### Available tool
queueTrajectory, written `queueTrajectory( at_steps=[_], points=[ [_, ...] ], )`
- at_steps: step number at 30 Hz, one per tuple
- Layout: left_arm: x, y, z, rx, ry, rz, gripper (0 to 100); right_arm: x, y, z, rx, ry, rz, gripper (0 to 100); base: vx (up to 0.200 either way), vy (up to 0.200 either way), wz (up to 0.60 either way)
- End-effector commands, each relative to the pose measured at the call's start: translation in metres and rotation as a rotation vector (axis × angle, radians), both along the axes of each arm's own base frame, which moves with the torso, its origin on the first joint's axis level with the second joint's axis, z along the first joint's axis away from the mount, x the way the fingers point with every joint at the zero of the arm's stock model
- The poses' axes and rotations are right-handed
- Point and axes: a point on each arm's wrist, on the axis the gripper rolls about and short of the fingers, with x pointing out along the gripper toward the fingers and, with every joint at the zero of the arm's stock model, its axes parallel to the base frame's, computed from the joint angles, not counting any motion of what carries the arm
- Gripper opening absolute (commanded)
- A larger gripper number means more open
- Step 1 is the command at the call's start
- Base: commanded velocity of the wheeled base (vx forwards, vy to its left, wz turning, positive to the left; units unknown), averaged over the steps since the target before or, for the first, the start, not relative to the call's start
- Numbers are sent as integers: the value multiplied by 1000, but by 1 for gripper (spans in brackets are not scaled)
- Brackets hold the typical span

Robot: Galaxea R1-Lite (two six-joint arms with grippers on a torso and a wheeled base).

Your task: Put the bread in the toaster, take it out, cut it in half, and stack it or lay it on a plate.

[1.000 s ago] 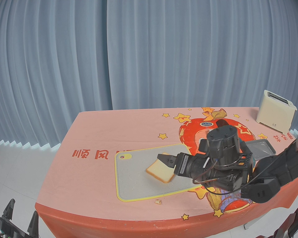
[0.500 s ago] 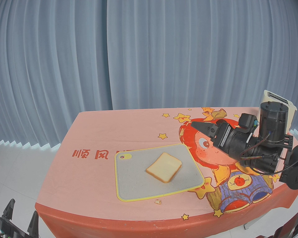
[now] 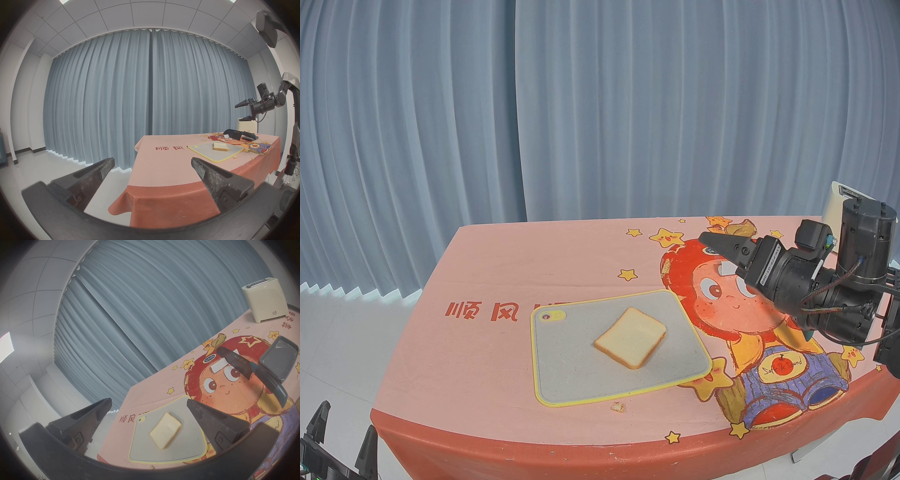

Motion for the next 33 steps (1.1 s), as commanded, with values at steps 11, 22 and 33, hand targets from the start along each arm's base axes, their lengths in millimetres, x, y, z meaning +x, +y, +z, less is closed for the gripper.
queueTrajectory(
  at_steps=[11,22,33],
  points=[
    [1,0,-5,-1,15,1,100,0,-8,6,17,-16,-3,100,0,0,0],
    [1,0,-5,-1,15,1,100,-2,-12,10,26,-28,-11,100,0,0,0],
    [1,0,-5,1,15,1,100,-13,-28,16,-30,-95,10,100,0,0,0]
  ],
)
